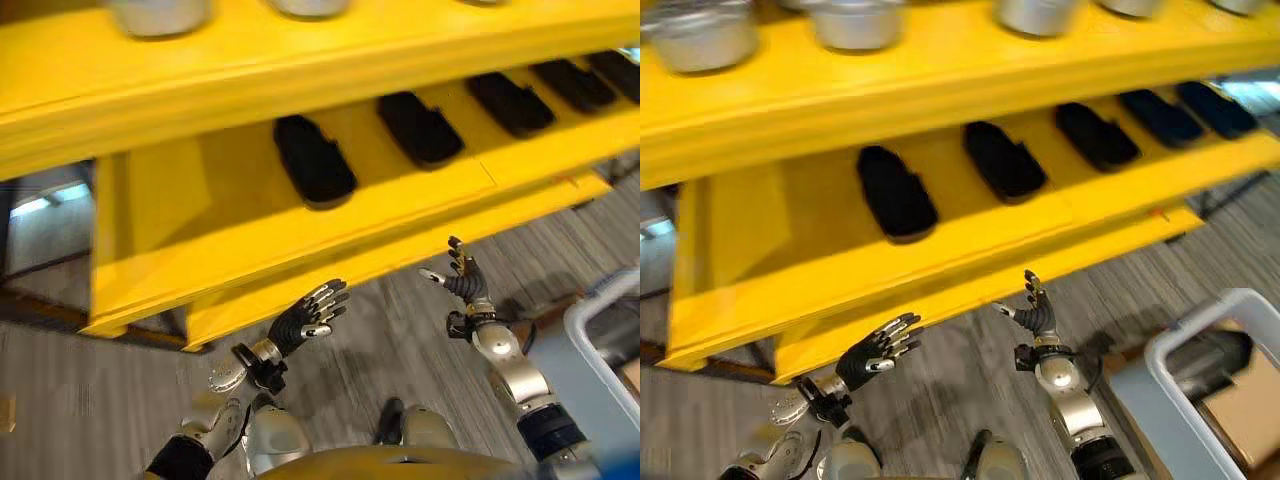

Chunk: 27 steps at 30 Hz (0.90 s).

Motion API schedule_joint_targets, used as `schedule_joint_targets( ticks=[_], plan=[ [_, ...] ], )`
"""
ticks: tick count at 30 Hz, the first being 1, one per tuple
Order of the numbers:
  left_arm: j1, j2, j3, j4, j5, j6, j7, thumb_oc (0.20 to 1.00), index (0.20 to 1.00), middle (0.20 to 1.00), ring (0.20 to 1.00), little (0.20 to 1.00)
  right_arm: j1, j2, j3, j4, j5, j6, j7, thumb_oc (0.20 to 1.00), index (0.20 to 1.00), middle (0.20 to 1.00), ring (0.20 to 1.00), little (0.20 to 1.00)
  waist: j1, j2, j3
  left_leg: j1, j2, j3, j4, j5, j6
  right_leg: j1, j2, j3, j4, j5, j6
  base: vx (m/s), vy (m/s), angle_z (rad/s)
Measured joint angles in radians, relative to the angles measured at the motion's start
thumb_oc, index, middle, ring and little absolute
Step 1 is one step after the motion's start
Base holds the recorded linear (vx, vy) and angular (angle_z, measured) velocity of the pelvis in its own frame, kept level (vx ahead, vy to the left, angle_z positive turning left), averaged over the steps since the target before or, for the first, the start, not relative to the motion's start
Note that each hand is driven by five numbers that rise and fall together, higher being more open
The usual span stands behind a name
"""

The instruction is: Move parts from the plastic box to the shelf.

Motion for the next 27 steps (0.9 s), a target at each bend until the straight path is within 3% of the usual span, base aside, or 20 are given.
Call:
schedule_joint_targets(
  ticks=[1,3,4,6,8,14,15,17,18,19,20,22,24,26,27],
  plan=[
    [-0.005,-0.018,-0.001,-0.002,-0.012,-0.001,-0.009,1.000,1.000,1.000,1.000,1.000,0.021,-0.022,-0.006,0.000,0.004,0.003,-0.013,1.000,1.000,1.000,1.000,1.000,-0.009,-0.010,-0.005,0.009,-0.038,-0.011,-0.050,-0.012,-0.021,-0.002,0.009,0.019,-0.027,0.014,-0.014,-0.11,-0.326,-0.60],
    [-0.011,-0.055,0.002,-0.002,-0.021,-0.001,-0.019,1.000,1.000,1.000,1.000,1.000,0.048,-0.066,-0.043,0.001,0.009,0.010,-0.035,1.000,1.000,1.000,1.000,1.000,-0.047,0.005,-0.004,0.010,-0.097,-0.010,-0.123,0.019,-0.023,-0.006,0.040,0.038,-0.047,0.030,-0.029,-0.07,-0.250,-0.52],
    [-0.011,-0.071,0.003,-0.002,-0.036,-0.001,-0.032,1.000,1.000,1.000,1.000,1.000,0.067,-0.084,-0.067,0.004,0.008,0.012,-0.050,1.000,1.000,1.000,1.000,1.000,-0.069,0.024,-0.004,0.029,-0.090,0.030,-0.145,0.026,-0.007,-0.008,0.070,0.045,-0.044,0.030,-0.033,-0.04,-0.186,-0.41],
    [-0.015,-0.088,0.017,-0.002,-0.058,0.000,-0.041,1.000,1.000,1.000,1.000,1.000,0.081,-0.089,-0.087,0.023,0.007,0.012,-0.079,1.000,1.000,1.000,1.000,1.000,-0.093,0.013,0.002,0.046,-0.071,0.020,-0.157,0.056,-0.013,-0.014,0.093,0.060,-0.046,0.030,-0.037,-0.02,-0.266,-0.44],
    [-0.004,-0.097,0.028,-0.012,-0.058,0.001,-0.059,1.000,1.000,1.000,1.000,1.000,0.089,-0.106,-0.104,0.029,0.005,0.012,-0.085,1.000,1.000,1.000,1.000,1.000,-0.131,0.029,0.007,0.052,-0.064,-0.002,-0.173,0.079,-0.037,-0.030,0.105,0.056,-0.029,0.023,-0.039,0.01,-0.268,-0.25],
    [0.020,-0.100,0.043,-0.017,-0.061,-0.001,-0.040,1.000,1.000,1.000,1.000,1.000,0.114,-0.094,-0.166,0.043,-0.004,0.020,-0.114,1.000,1.000,1.000,1.000,1.000,-0.154,0.053,0.025,0.114,-0.050,-0.012,-0.215,0.143,-0.096,-0.065,0.116,0.102,0.049,-0.041,-0.067,0.00,-0.185,-0.30],
    [0.017,-0.101,0.044,-0.017,-0.065,-0.001,-0.028,1.000,1.000,1.000,1.000,1.000,0.115,-0.093,-0.175,0.044,-0.004,0.020,-0.116,1.000,1.000,1.000,1.000,1.000,-0.153,0.053,0.026,0.116,-0.054,-0.033,-0.225,0.173,-0.095,-0.070,0.117,0.111,0.048,-0.041,-0.067,-0.03,-0.091,-0.35],
    [0.012,-0.106,0.048,-0.018,-0.118,-0.001,-0.028,1.000,1.000,1.000,1.000,1.000,0.107,-0.094,-0.188,0.044,-0.004,0.020,-0.118,1.000,1.000,1.000,1.000,1.000,-0.134,0.048,0.027,0.103,-0.056,-0.173,-0.187,0.204,-0.075,-0.077,0.134,0.183,0.042,-0.011,-0.079,0.02,-0.113,-0.78],
    [0.016,-0.112,0.053,-0.020,-0.141,0.001,-0.029,1.000,1.000,1.000,1.000,1.000,0.101,-0.091,-0.188,0.048,-0.005,0.020,-0.117,1.000,1.000,1.000,1.000,1.000,-0.131,0.047,0.030,0.089,-0.064,-0.240,-0.164,0.168,-0.090,-0.074,0.142,0.221,0.023,0.007,-0.087,0.10,-0.150,-1.06],
    [0.016,-0.132,0.064,-0.020,-0.164,0.003,-0.034,1.000,1.000,1.000,1.000,1.000,0.094,-0.086,-0.188,0.050,-0.014,0.019,-0.116,1.000,1.000,1.000,1.000,1.000,-0.128,0.043,0.032,0.083,-0.124,-0.348,-0.163,0.093,-0.085,-0.059,0.145,0.264,-0.021,0.040,-0.092,0.14,-0.164,-1.33],
    [0.021,-0.157,0.088,-0.041,-0.179,0.012,-0.036,1.000,1.000,1.000,1.000,1.000,0.104,-0.082,-0.188,0.047,-0.022,0.019,-0.106,1.000,1.000,1.000,1.000,1.000,-0.129,0.043,0.033,0.072,-0.245,-0.416,-0.152,0.006,-0.058,-0.020,0.148,0.320,-0.105,0.090,-0.083,0.13,-0.130,-1.29],
    [0.026,-0.160,0.090,-0.046,-0.176,0.028,-0.052,1.000,1.000,1.000,1.000,1.000,0.157,-0.076,-0.194,0.012,-0.022,0.019,-0.105,1.000,1.000,1.000,1.000,1.000,-0.139,0.045,0.029,0.067,-0.369,-0.400,-0.156,-0.049,0.003,0.038,0.145,0.342,-0.184,0.126,-0.077,0.16,-0.052,-0.79],
    [0.027,-0.157,0.099,-0.048,-0.176,0.030,-0.071,1.000,1.000,1.000,1.000,1.000,0.206,-0.069,-0.194,0.011,-0.022,0.022,-0.101,1.000,1.000,1.000,1.000,1.000,-0.155,0.062,0.012,0.054,-0.404,-0.387,-0.188,-0.057,0.022,0.047,0.163,0.348,-0.205,0.121,-0.074,0.19,-0.016,-0.18],
    [0.059,-0.155,0.116,-0.049,-0.176,0.031,-0.077,1.000,1.000,1.000,1.000,1.000,0.212,-0.045,-0.193,0.011,-0.022,0.030,-0.088,1.000,1.000,1.000,1.000,1.000,-0.150,0.076,-0.006,0.077,-0.426,-0.421,-0.290,-0.048,0.034,0.041,0.186,0.382,-0.209,0.134,-0.061,0.20,-0.008,-0.47],
    [0.081,-0.146,0.120,-0.048,-0.175,0.031,-0.076,1.000,1.000,1.000,1.000,1.000,0.208,-0.032,-0.184,0.011,-0.022,0.037,-0.077,1.000,1.000,1.000,1.000,1.000,-0.137,0.079,-0.008,0.105,-0.441,-0.471,-0.335,-0.045,0.079,0.039,0.200,0.423,-0.215,0.144,-0.059,0.10,0.000,-0.90]
  ],
)
